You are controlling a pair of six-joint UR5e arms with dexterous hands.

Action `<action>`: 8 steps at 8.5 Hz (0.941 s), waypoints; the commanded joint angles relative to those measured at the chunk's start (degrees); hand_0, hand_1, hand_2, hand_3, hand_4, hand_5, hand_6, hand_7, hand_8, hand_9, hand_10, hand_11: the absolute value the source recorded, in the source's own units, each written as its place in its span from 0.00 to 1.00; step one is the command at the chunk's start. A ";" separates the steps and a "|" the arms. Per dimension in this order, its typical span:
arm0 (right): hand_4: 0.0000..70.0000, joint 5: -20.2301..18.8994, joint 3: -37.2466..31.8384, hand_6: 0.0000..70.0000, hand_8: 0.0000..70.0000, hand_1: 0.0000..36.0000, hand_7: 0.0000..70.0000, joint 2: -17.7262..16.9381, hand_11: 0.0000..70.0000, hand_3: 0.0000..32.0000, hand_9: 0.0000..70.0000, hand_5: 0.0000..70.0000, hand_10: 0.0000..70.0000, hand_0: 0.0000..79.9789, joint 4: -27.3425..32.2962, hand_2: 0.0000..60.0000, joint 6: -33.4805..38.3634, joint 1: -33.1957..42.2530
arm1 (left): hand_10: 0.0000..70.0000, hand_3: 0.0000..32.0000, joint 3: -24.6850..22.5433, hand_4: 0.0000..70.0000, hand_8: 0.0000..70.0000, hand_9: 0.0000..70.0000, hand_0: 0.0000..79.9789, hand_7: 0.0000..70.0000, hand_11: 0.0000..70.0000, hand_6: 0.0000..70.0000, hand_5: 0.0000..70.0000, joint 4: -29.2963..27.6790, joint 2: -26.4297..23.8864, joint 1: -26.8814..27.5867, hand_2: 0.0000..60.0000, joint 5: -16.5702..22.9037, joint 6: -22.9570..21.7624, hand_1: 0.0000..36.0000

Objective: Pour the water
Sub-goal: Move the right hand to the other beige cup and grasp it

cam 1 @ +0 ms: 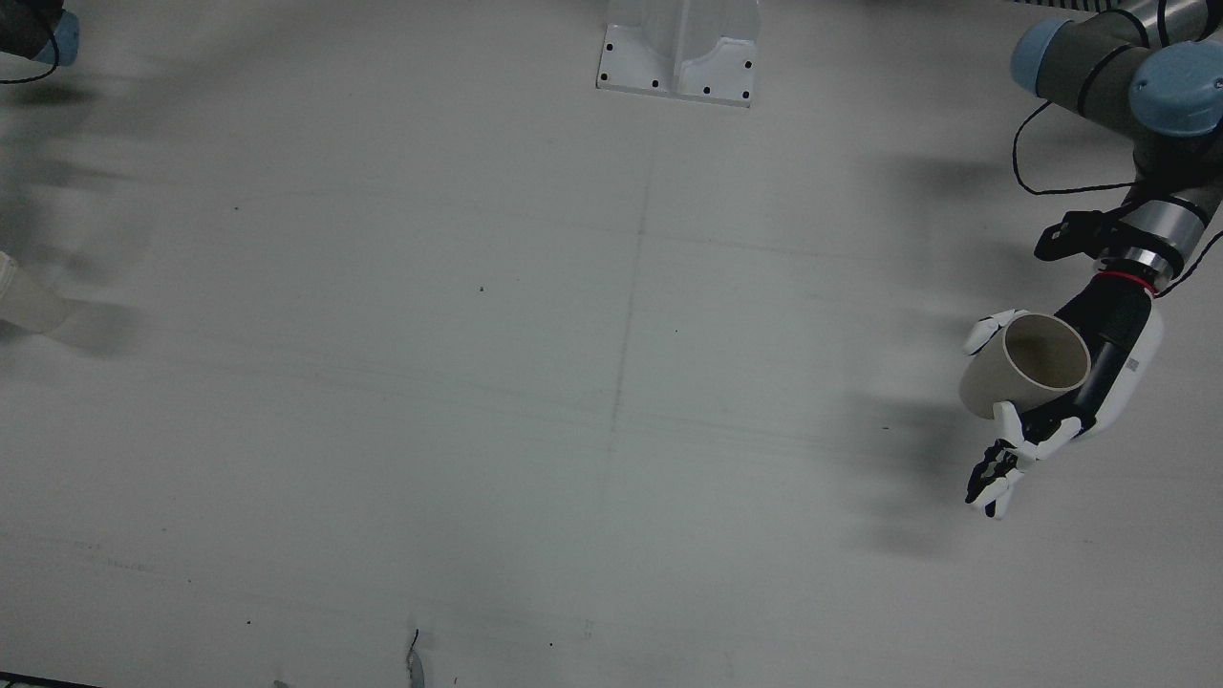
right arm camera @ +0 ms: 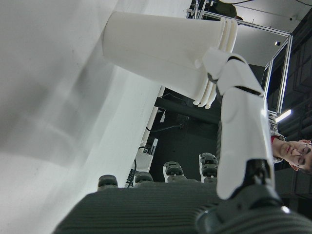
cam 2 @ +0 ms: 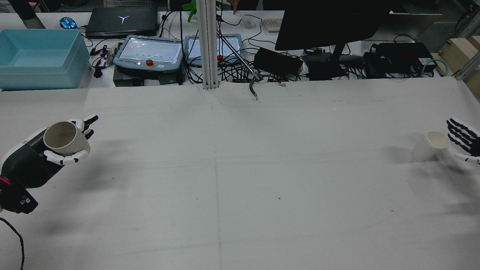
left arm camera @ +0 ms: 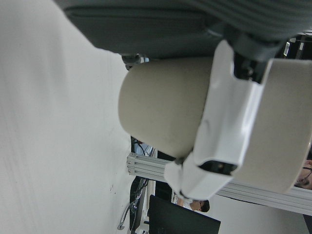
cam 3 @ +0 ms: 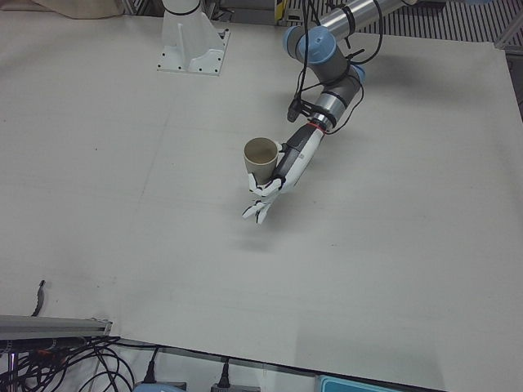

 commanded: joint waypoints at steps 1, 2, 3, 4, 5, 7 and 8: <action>0.00 0.29 1.42 0.16 0.02 0.97 0.15 0.06 0.00 0.00 0.01 0.14 0.00 0.79 -0.12 0.43 -1.25 -2.44 | 0.03 0.00 0.00 0.48 0.02 0.01 1.00 0.15 0.10 0.16 1.00 0.00 0.00 -0.02 1.00 -0.17 0.00 1.00; 0.00 0.29 1.42 0.16 0.02 1.00 0.15 0.06 0.00 0.00 0.01 0.14 0.00 0.83 -0.12 0.48 -1.34 -2.53 | 0.03 0.00 0.00 0.48 0.02 0.01 1.00 0.15 0.10 0.16 1.00 0.00 0.00 -0.02 1.00 -0.18 0.00 1.00; 0.00 0.38 1.33 0.13 0.01 1.00 0.04 0.06 0.00 0.00 0.00 0.14 0.00 0.84 -0.21 0.40 -1.34 -2.70 | 0.03 0.00 0.00 0.47 0.02 0.01 1.00 0.15 0.10 0.16 1.00 0.00 0.00 -0.02 1.00 -0.26 0.00 1.00; 0.00 0.38 1.42 0.12 0.01 0.98 0.01 0.15 0.00 0.00 0.00 0.13 0.00 0.83 -0.21 0.38 -1.51 -2.97 | 0.03 0.00 0.00 0.47 0.02 0.01 1.00 0.14 0.10 0.16 1.00 -0.09 0.00 -0.02 1.00 -0.35 0.00 1.00; 0.00 0.38 1.42 0.12 0.01 0.98 0.02 0.24 0.00 0.00 0.00 0.13 0.00 0.83 -0.21 0.38 -1.69 -3.23 | 0.03 0.00 0.00 0.46 0.02 0.01 1.00 0.15 0.11 0.16 1.00 -0.09 0.09 -0.02 1.00 -0.35 0.00 1.00; 0.00 1.17 2.73 0.13 0.01 1.00 0.09 0.33 0.00 0.00 0.00 0.13 0.00 0.83 -0.65 0.39 -2.22 -4.02 | 0.03 0.00 0.17 0.46 0.02 0.01 1.00 0.15 0.11 0.16 1.00 -0.53 0.26 -0.11 1.00 -0.35 0.00 1.00; 0.00 2.83 3.96 0.15 0.01 1.00 0.13 0.41 0.00 0.00 0.01 0.14 0.00 0.86 -1.00 0.41 -2.22 -5.24 | 0.03 0.00 0.26 0.46 0.02 0.01 1.00 0.15 0.11 0.16 1.00 -0.53 0.26 -0.02 1.00 -0.44 0.00 1.00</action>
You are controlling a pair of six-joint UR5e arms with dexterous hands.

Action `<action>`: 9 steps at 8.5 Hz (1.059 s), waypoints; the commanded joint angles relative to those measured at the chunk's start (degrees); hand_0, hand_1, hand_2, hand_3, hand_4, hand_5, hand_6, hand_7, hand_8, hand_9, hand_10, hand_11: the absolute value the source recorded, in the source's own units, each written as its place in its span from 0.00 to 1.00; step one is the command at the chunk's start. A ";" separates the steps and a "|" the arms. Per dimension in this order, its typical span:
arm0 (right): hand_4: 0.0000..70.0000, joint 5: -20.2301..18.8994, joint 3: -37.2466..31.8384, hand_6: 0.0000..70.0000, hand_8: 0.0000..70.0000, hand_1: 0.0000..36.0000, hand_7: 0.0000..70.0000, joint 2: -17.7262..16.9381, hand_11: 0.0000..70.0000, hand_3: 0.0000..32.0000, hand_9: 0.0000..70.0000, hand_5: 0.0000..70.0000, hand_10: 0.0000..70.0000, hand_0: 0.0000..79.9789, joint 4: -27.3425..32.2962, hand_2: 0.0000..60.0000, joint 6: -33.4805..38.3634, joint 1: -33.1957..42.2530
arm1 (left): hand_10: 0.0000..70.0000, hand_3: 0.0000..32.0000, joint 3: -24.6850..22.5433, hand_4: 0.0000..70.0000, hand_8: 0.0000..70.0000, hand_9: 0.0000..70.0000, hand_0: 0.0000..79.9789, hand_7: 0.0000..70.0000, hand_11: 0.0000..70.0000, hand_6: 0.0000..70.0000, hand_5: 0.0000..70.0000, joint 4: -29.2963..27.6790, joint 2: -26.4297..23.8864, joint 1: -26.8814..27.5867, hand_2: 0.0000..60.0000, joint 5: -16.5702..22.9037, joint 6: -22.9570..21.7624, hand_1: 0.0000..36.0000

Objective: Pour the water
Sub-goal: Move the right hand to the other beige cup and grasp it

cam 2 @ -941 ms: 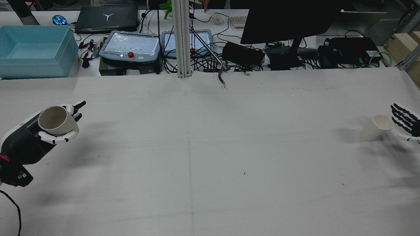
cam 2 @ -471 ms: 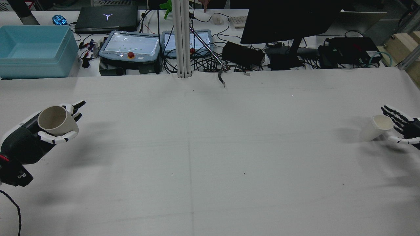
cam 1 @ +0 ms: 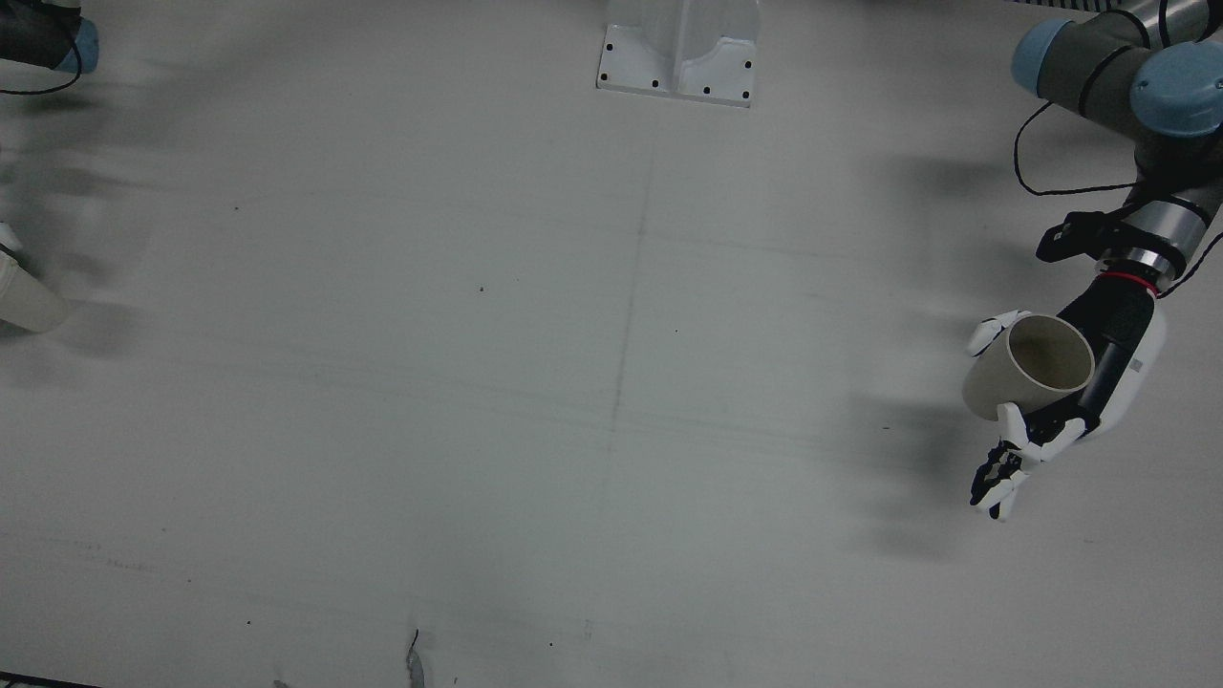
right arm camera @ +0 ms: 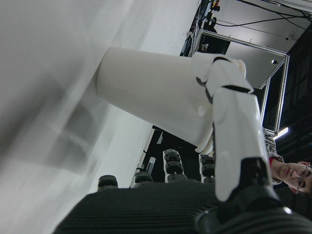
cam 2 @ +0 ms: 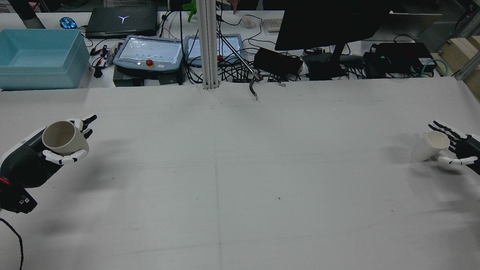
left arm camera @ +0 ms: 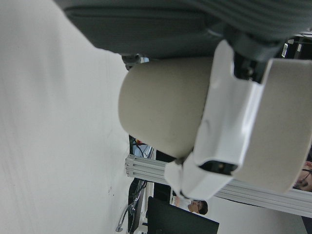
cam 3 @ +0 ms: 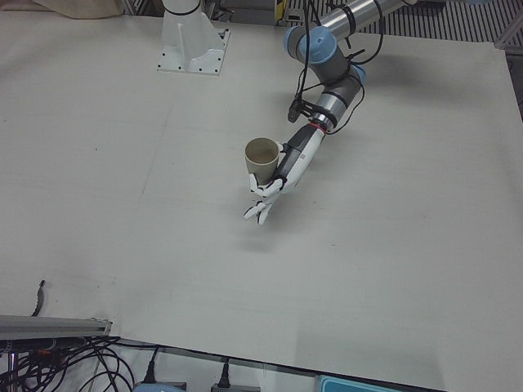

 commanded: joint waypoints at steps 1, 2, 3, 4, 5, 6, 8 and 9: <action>0.00 3.87 3.47 0.16 0.02 1.00 0.17 0.11 0.00 0.00 0.01 0.14 0.00 0.87 -1.41 0.42 -0.21 -3.53 | 0.03 0.00 0.08 0.46 0.02 0.01 1.00 0.14 0.11 0.16 1.00 -0.45 0.17 -0.03 1.00 -0.27 0.00 1.00; 0.00 6.15 4.97 0.21 0.03 1.00 0.25 0.54 0.00 0.00 0.03 0.15 0.00 0.88 -3.16 0.44 -0.21 -5.81 | 0.03 0.00 0.08 0.45 0.02 0.01 1.00 0.14 0.11 0.16 1.00 -0.71 0.26 -0.12 1.00 -0.27 0.00 1.00; 0.00 7.22 5.16 0.26 0.04 1.00 0.35 1.85 0.00 0.00 0.05 0.16 0.00 0.91 -4.57 0.48 -0.21 -7.92 | 0.03 0.00 0.17 0.45 0.02 0.01 1.00 0.14 0.11 0.15 1.00 -1.06 0.35 -0.20 1.00 -0.10 0.00 1.00; 0.02 7.31 5.25 0.35 0.15 1.00 0.49 2.82 0.00 0.00 0.22 0.19 0.00 0.99 -5.97 0.58 -0.21 -8.99 | 0.03 0.00 0.17 0.45 0.02 0.01 1.00 0.14 0.11 0.15 1.00 -1.24 0.61 -0.29 1.00 -0.27 -0.17 1.00; 0.04 8.80 5.33 0.51 0.40 1.00 0.73 3.09 0.00 0.00 0.57 0.25 0.00 1.00 -6.25 0.74 -0.12 -9.35 | 0.03 0.00 0.08 0.44 0.02 0.01 1.00 0.14 0.11 0.15 1.00 -1.67 1.14 -0.29 1.00 -0.27 -0.17 1.00; 0.03 9.59 6.64 0.62 0.59 1.00 0.86 3.01 0.01 0.00 0.81 0.30 0.00 1.00 -6.25 0.90 0.05 -9.35 | 0.03 0.00 0.08 0.44 0.02 0.01 1.00 0.14 0.11 0.15 1.00 -1.77 1.23 -0.29 1.00 -0.27 -0.17 1.00; 0.00 9.60 11.28 0.74 0.79 1.00 0.97 1.78 0.23 0.00 1.00 0.39 0.10 1.00 -7.82 1.00 0.32 -9.09 | 0.03 0.00 0.08 0.44 0.02 0.01 1.00 0.14 0.11 0.15 1.00 -1.77 1.23 -0.29 1.00 -0.27 -0.17 1.00; 0.00 9.60 16.97 0.74 0.75 1.00 0.96 -0.31 0.18 0.00 1.00 0.39 0.07 1.00 -10.53 1.00 0.32 -9.00 | 0.03 0.00 0.08 0.44 0.02 0.01 1.00 0.14 0.12 0.15 1.00 -1.68 1.14 -0.20 1.00 -0.27 -0.17 1.00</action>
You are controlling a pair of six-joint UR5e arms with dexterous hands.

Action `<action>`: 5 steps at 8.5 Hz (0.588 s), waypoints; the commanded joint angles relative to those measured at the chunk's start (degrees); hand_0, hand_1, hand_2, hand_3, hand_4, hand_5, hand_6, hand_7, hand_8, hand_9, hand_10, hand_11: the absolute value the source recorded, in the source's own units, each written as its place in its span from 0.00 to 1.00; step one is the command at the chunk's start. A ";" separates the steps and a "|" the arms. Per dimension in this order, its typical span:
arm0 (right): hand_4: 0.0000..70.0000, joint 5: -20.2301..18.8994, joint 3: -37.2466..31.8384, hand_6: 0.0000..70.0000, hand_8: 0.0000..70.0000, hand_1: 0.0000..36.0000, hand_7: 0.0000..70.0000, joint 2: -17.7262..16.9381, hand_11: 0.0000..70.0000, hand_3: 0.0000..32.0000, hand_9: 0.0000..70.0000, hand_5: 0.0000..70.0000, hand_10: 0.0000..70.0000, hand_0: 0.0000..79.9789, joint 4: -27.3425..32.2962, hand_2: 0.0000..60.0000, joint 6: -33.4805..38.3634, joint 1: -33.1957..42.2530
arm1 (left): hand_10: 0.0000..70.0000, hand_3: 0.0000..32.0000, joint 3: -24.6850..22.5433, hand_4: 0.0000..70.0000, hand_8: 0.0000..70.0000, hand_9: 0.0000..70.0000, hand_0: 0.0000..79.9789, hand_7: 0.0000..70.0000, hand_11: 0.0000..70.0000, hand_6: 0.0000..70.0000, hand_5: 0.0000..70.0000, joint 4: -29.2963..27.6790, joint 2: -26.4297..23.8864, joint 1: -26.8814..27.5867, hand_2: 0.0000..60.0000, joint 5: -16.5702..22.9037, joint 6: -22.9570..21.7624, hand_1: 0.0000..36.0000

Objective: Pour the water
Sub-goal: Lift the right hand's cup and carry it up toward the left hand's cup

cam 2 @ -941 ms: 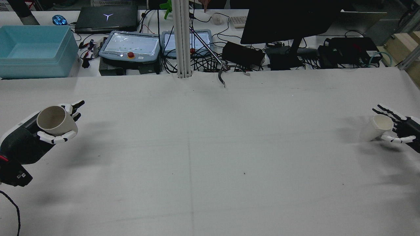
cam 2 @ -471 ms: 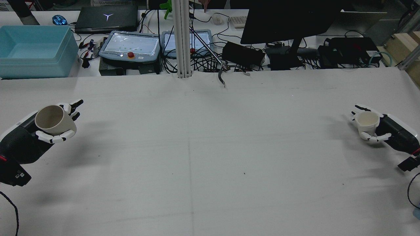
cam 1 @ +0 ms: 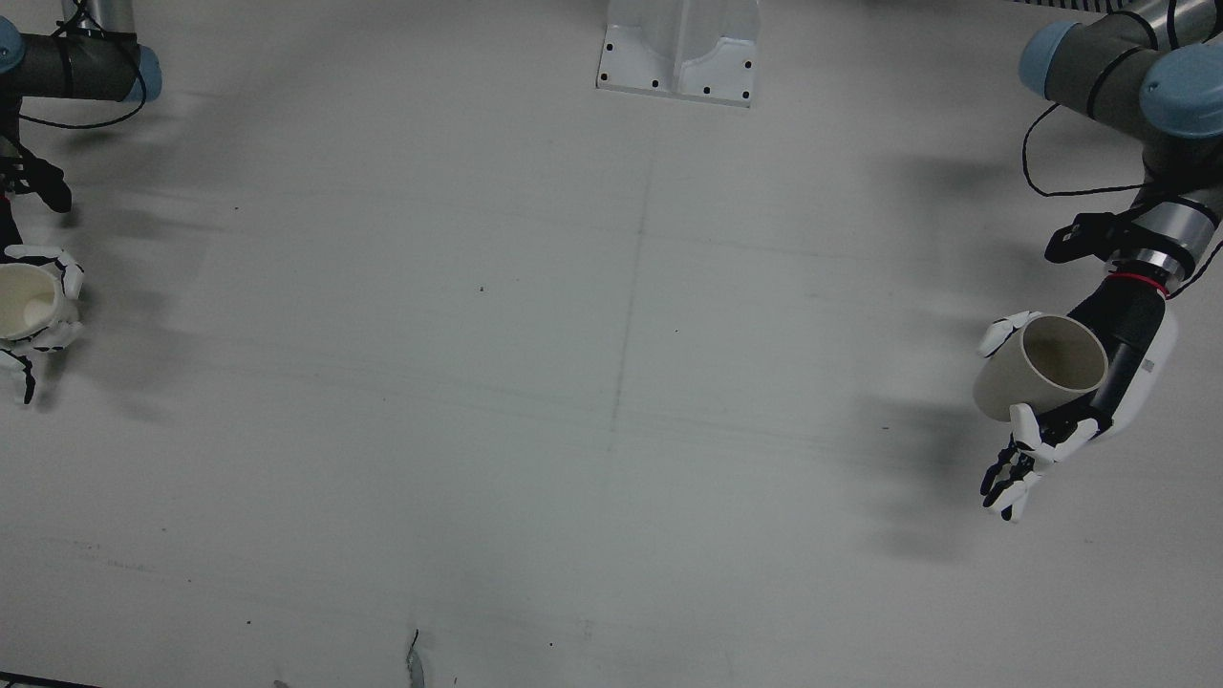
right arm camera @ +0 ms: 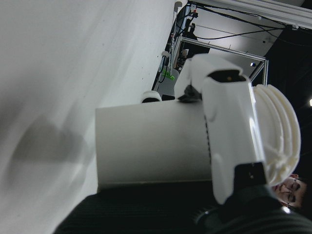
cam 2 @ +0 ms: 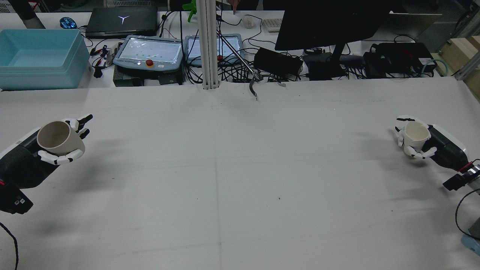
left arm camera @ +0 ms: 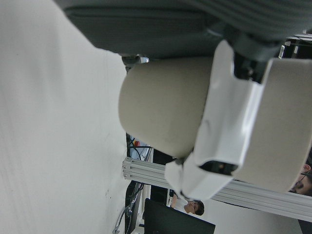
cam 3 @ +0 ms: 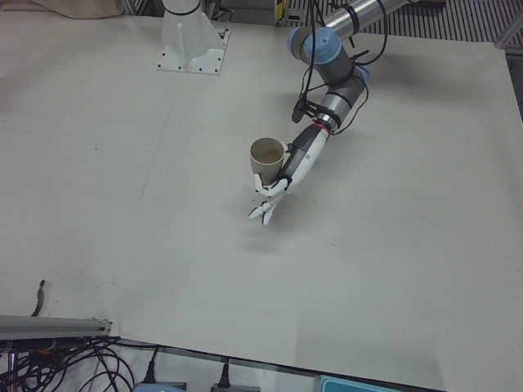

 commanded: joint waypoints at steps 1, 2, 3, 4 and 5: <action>0.00 0.18 16.17 0.72 0.72 1.00 0.93 -4.16 0.14 0.00 0.97 0.39 0.04 1.00 -9.16 1.00 0.22 0.78 | 0.03 0.00 -0.01 0.45 0.02 0.01 1.00 0.14 0.11 0.15 1.00 0.40 -0.39 0.43 1.00 0.26 0.00 1.00; 0.01 0.00 25.56 0.74 0.72 1.00 0.94 -4.52 0.10 0.00 0.96 0.39 0.01 1.00 -19.40 1.00 1.18 3.14 | 0.03 0.00 -0.18 0.45 0.02 0.01 1.00 0.15 0.11 0.16 1.00 1.71 -0.83 1.22 1.00 0.35 0.43 1.00; 0.06 -0.61 32.70 0.76 0.72 1.00 0.96 -3.74 0.06 0.00 0.95 0.38 0.00 1.00 -27.59 1.00 1.62 5.33 | 0.03 0.00 0.08 0.47 0.02 0.01 1.00 0.16 0.11 0.17 1.00 4.42 -3.97 2.44 1.00 0.35 0.70 1.00; 0.09 -0.70 37.65 0.77 0.72 1.00 0.95 -2.25 0.05 0.00 0.96 0.38 0.00 1.00 -34.55 1.00 1.63 7.62 | 0.03 0.00 0.52 0.49 0.02 0.01 1.00 0.16 0.11 0.17 1.00 7.75 -7.22 4.54 1.00 0.35 1.05 1.00; 0.11 -0.88 41.35 0.77 0.72 1.00 0.93 1.85 0.05 0.00 0.95 0.38 0.00 1.00 -42.80 1.00 1.54 9.29 | 0.03 0.00 1.39 0.49 0.02 0.01 1.00 0.16 0.12 0.17 1.00 9.52 -10.03 7.35 1.00 0.00 1.40 1.00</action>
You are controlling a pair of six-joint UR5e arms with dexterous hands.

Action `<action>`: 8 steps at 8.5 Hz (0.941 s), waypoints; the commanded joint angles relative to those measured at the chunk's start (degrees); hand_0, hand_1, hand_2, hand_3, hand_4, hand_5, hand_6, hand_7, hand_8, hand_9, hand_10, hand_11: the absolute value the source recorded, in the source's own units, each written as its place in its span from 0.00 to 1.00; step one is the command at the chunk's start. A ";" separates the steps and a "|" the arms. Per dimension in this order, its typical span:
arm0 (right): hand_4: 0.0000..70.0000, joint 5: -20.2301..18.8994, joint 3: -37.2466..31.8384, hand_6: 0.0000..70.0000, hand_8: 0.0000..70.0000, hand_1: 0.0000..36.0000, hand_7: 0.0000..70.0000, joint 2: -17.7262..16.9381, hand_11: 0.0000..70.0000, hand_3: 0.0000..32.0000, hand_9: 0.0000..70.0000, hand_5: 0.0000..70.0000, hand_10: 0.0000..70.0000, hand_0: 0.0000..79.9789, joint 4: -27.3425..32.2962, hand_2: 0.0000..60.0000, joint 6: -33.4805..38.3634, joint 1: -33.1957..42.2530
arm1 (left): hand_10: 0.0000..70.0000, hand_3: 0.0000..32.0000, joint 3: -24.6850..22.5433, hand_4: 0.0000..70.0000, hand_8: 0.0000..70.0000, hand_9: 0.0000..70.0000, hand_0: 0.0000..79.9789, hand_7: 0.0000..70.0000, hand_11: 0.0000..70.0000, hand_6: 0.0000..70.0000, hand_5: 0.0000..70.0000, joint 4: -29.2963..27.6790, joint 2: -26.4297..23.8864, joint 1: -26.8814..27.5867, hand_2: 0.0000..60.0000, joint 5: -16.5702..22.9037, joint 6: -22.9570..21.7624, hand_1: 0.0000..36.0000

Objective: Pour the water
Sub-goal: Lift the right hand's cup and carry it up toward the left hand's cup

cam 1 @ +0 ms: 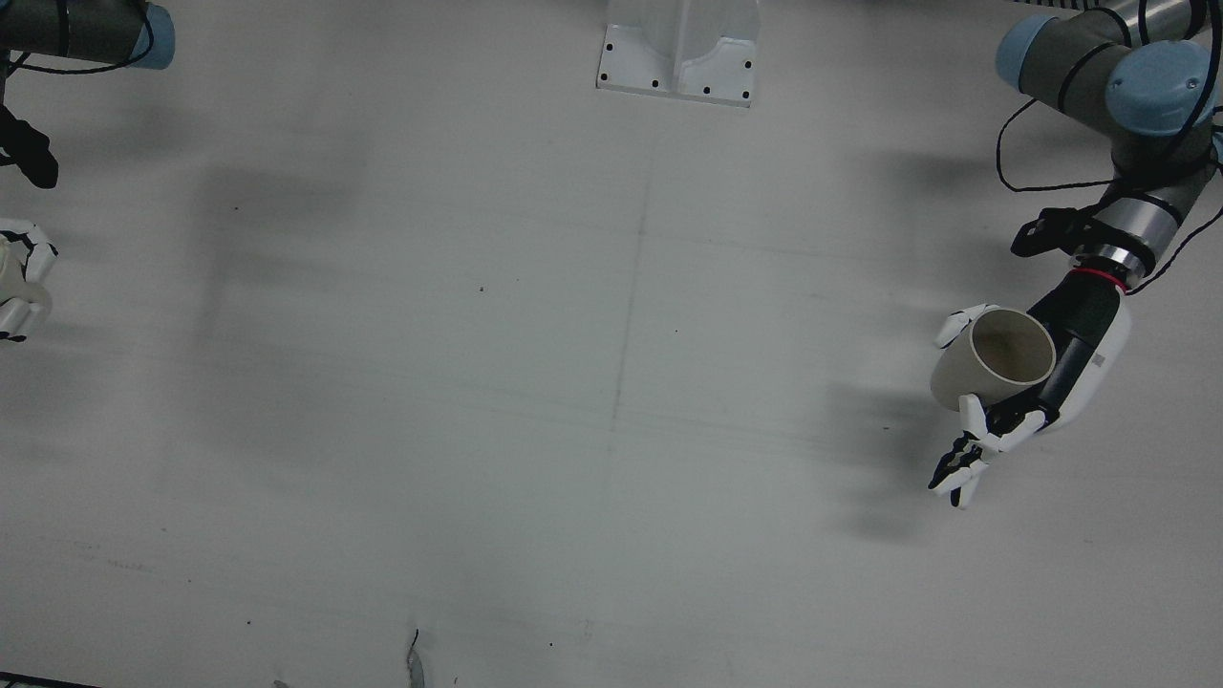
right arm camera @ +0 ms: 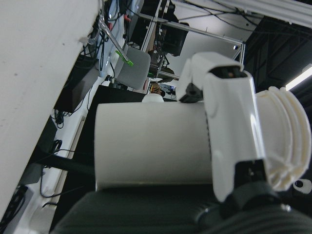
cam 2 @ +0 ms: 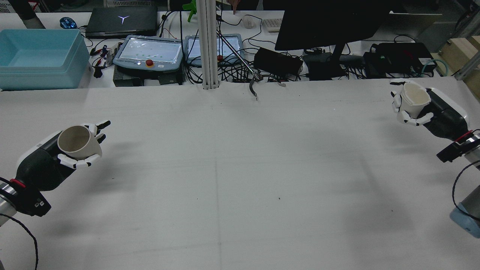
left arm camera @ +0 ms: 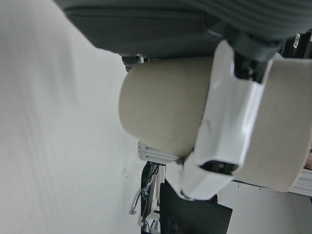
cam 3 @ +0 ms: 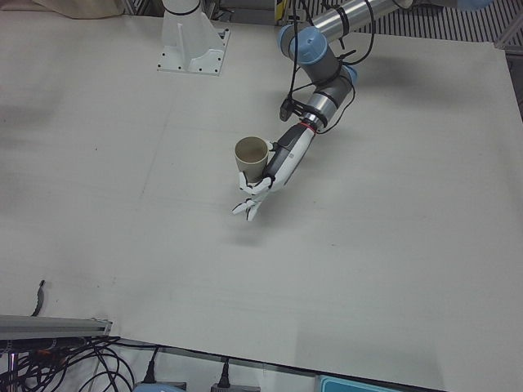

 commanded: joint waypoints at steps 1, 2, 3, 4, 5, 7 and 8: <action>0.20 -1.59 13.40 0.81 0.72 1.00 1.00 9.03 0.04 0.00 0.95 0.38 0.00 1.00 -24.09 1.00 -0.07 5.20 | 0.03 0.00 2.88 0.48 0.02 0.01 1.00 0.15 0.12 0.17 1.00 5.13 -9.19 5.41 1.00 -0.33 1.69 1.00; 0.24 -1.95 15.25 0.82 0.71 1.00 1.00 11.94 0.02 0.00 0.94 0.38 0.00 1.00 -28.07 1.00 -0.59 5.82 | 0.04 0.00 4.73 0.46 0.02 0.01 1.00 0.15 0.12 0.17 1.00 6.52 -13.05 5.42 1.00 -0.33 1.78 1.00; 0.25 -1.95 18.23 0.82 0.70 1.00 1.00 14.23 0.01 0.00 0.93 0.37 0.00 1.00 -31.85 1.00 -2.16 6.00 | 0.04 0.00 6.40 0.47 0.02 0.01 1.00 0.15 0.12 0.17 1.00 8.62 -17.26 6.20 1.00 -0.15 1.87 1.00; 0.30 -1.95 21.65 0.85 0.70 1.00 1.00 17.56 0.00 0.00 0.94 0.37 0.00 1.00 -37.37 1.00 -4.62 6.18 | 0.04 0.00 7.72 0.47 0.02 0.01 1.00 0.15 0.12 0.17 1.00 11.60 -21.57 8.38 1.00 -0.15 1.78 1.00; 0.41 -1.95 24.55 0.91 0.72 1.00 1.00 22.03 0.00 0.00 0.97 0.37 0.00 1.00 -42.91 1.00 -8.38 6.18 | 0.04 0.00 9.13 0.48 0.02 0.01 1.00 0.15 0.12 0.18 1.00 13.89 -25.35 9.54 1.00 -0.15 1.78 1.00; 0.50 -1.87 26.95 0.97 0.74 1.00 1.00 30.56 0.00 0.00 1.00 0.37 0.00 1.00 -49.71 1.00 -18.30 5.13 | 0.03 0.00 11.07 0.47 0.02 0.01 1.00 0.15 0.12 0.19 1.00 16.36 -30.73 12.87 1.00 -1.11 2.22 1.00; 0.53 -1.60 29.13 0.99 0.73 1.00 1.00 32.78 0.00 0.00 1.00 0.37 0.00 1.00 -52.87 1.00 -22.70 2.86 | 0.03 0.00 12.03 0.47 0.02 0.01 1.00 0.15 0.11 0.19 1.00 16.64 -32.75 13.06 1.00 -1.29 3.27 1.00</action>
